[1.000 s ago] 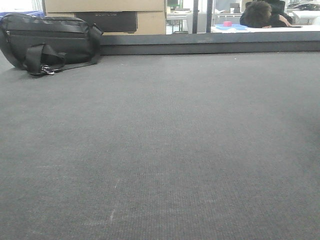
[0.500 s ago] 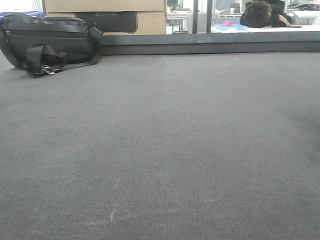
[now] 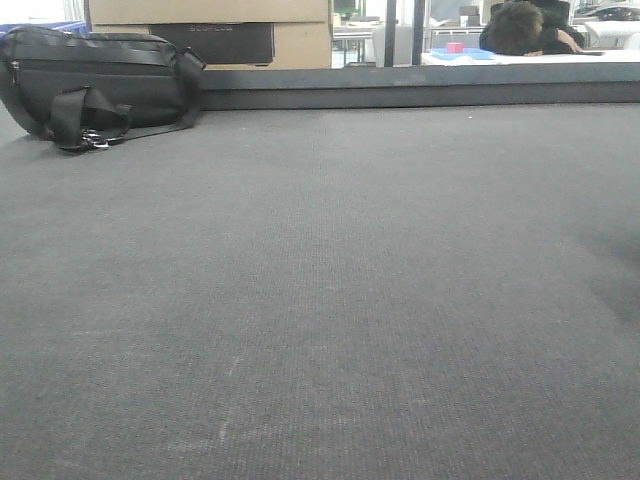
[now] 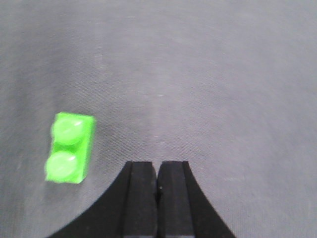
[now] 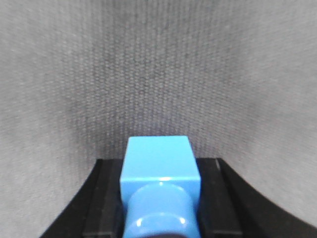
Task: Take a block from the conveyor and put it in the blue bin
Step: 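Close left gripper on green brick and right gripper on blue brick, then lift both held bricks up off the conveyor belt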
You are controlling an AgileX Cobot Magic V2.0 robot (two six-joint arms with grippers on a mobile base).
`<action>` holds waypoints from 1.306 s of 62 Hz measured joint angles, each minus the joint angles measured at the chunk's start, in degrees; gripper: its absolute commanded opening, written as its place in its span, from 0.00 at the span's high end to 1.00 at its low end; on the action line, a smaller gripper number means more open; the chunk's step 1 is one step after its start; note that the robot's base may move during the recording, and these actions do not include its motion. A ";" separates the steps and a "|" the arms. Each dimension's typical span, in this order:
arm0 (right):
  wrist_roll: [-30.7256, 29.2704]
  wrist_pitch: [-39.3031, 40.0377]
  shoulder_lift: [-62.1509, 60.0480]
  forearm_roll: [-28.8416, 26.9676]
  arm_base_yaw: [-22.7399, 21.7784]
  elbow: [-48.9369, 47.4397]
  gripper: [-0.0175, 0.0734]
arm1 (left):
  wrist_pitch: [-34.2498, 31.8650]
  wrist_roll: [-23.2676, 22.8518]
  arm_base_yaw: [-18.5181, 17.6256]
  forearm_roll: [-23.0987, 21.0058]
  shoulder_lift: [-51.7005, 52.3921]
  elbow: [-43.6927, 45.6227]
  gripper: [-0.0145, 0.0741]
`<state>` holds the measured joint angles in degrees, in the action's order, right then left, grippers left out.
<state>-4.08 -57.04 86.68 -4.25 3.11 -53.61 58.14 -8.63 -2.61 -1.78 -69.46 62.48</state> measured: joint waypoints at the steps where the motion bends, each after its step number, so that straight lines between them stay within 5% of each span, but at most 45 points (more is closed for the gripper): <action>1: 0.00 -0.09 -0.43 0.00 0.00 -0.27 0.98 | 0.51 -0.48 0.40 0.14 0.00 0.27 0.96; 8: 0.00 -0.59 -3.26 -0.08 0.00 -1.61 0.99 | 5.34 0.66 3.53 0.58 -1.09 1.67 0.96; 20: 0.00 -0.72 -6.30 -3.51 0.00 -2.62 0.99 | 7.98 13.92 9.94 1.00 -5.39 2.44 0.96; 28: 0.00 0.12 -6.46 -5.67 0.00 -2.65 0.99 | 7.84 17.72 12.22 1.12 -8.82 2.44 0.96; 37: 0.00 1.40 -6.46 -7.12 0.00 -2.65 0.99 | 6.46 18.79 12.61 0.84 -12.79 2.44 0.88; 47: 0.00 3.10 -6.46 -7.54 0.00 -2.65 0.99 | 4.31 19.53 11.18 0.27 -15.85 2.44 0.53; 55: 0.00 4.00 -6.46 -7.93 0.00 -2.65 0.99 | 1.64 19.53 10.07 0.05 -18.17 2.44 0.36; 81: 0.00 4.81 -6.46 -8.51 0.00 -2.65 0.99 | 0.30 19.63 9.93 2.49 -27.89 1.35 0.37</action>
<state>-4.08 -52.24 80.22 -12.76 3.11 -56.26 58.44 11.00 7.32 0.71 -97.35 63.84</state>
